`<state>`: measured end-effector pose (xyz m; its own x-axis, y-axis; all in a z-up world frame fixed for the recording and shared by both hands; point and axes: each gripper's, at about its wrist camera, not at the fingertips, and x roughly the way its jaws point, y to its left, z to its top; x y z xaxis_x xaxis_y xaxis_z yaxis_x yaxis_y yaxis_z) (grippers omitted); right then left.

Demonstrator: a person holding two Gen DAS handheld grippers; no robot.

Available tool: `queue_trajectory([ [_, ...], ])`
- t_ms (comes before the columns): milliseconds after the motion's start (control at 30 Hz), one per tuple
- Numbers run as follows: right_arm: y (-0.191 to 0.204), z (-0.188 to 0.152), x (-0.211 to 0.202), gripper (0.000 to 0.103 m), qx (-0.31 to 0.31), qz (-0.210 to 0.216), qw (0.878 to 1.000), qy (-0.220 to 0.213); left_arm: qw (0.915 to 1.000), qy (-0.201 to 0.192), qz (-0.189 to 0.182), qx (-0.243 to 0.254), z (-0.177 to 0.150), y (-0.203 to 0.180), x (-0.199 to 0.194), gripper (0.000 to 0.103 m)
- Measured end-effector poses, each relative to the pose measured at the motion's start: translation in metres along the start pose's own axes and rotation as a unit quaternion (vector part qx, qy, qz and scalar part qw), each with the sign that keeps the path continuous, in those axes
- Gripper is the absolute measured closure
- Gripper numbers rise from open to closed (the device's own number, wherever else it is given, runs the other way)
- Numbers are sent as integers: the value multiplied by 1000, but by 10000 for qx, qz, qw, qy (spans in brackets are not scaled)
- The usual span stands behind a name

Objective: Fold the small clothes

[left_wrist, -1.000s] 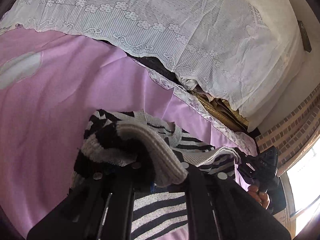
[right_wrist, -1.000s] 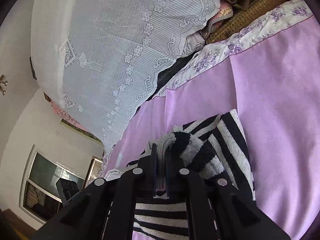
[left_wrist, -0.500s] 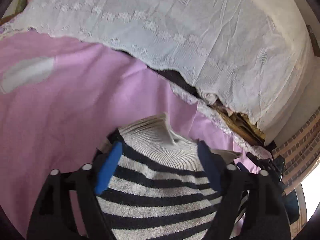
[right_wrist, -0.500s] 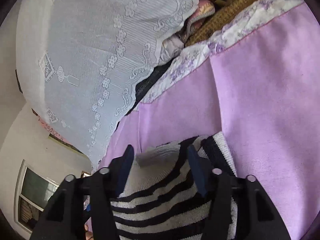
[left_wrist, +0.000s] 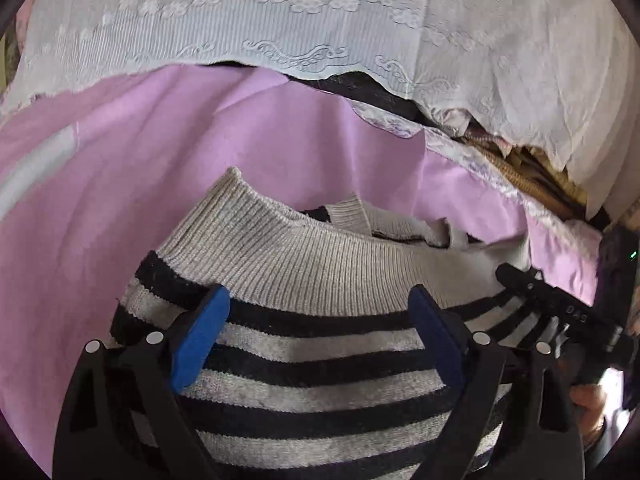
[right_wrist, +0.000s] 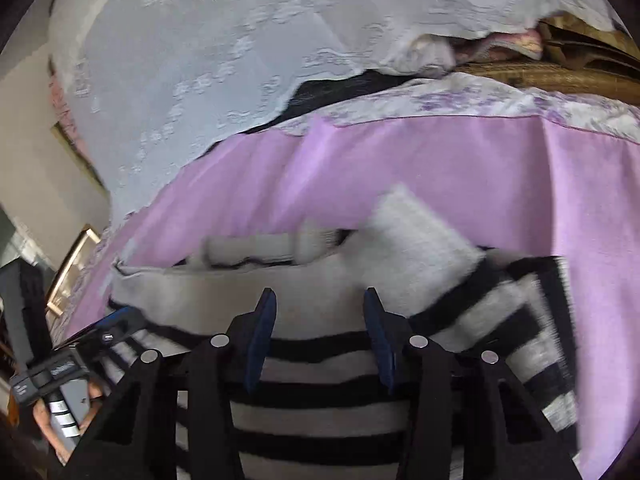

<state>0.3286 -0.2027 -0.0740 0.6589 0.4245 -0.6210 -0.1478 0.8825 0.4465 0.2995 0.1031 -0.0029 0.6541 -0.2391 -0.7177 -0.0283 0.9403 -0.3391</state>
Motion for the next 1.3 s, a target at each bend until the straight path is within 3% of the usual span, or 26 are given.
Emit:
queue_trajectory([
  [33, -24, 4, 2, 97, 463, 188, 9987, -12, 9991, -2, -280, -319, 5, 15, -1, 20],
  [100, -62, 7, 1, 103, 1255, 494, 9909, -10, 9951, -32, -597, -785, 10, 38, -3, 32],
  [167, -69, 6, -4, 103, 1378, 610, 9885, -116, 9920, -49, -741, -1023, 9, 47, -4, 38],
  [233, -55, 3, -12, 99, 1094, 466, 9926, -240, 9937, -181, -649, -892, 3, 41, -15, 39],
  [267, -45, 2, -20, 95, 905, 381, 9945, -367, 9964, -266, -485, -647, 0, 31, -24, 35],
  [333, -22, -3, -39, 72, 431, 384, 9967, -567, 9985, -510, -194, 81, -9, 4, -43, 25],
  [400, 1, -7, -52, 65, 89, 617, 9963, -600, 9959, -530, -319, 666, -20, -18, -53, 20],
  [467, 24, -15, -56, 65, -227, 825, 9955, -403, 9932, -361, -374, 1043, -32, -37, -52, 16],
  [533, 43, -27, -51, 65, -567, 776, 9953, -107, 9916, -163, 25, 1285, -41, -46, -39, 13],
  [600, 54, -41, -34, 67, -825, 418, 9955, 217, 9900, 171, 445, 1324, -51, -43, -16, 12],
  [633, 54, -48, -21, 69, -921, 163, 9947, 423, 9883, 220, 588, 1392, -56, -43, -6, 11],
  [733, 54, -56, -17, 69, -1126, 37, 9931, 324, 9740, -1, 1185, 1929, -69, -62, -4, 7],
  [800, 56, -58, -21, 69, -1153, 0, 9930, 265, 9740, -59, 1236, 1897, -71, -60, -6, 7],
  [967, 54, -68, -48, 67, -1027, -39, 9946, -156, 9838, -282, 1000, 1462, -73, -54, -32, 7],
  [1133, 65, -89, -58, 58, -1343, -330, 9904, -82, 9834, -288, 1012, 1476, -90, -61, -45, 7],
  [1300, 73, -108, -64, 56, -1625, -714, 9841, -50, 9748, -207, 1416, 1710, -110, -68, -43, 7],
])
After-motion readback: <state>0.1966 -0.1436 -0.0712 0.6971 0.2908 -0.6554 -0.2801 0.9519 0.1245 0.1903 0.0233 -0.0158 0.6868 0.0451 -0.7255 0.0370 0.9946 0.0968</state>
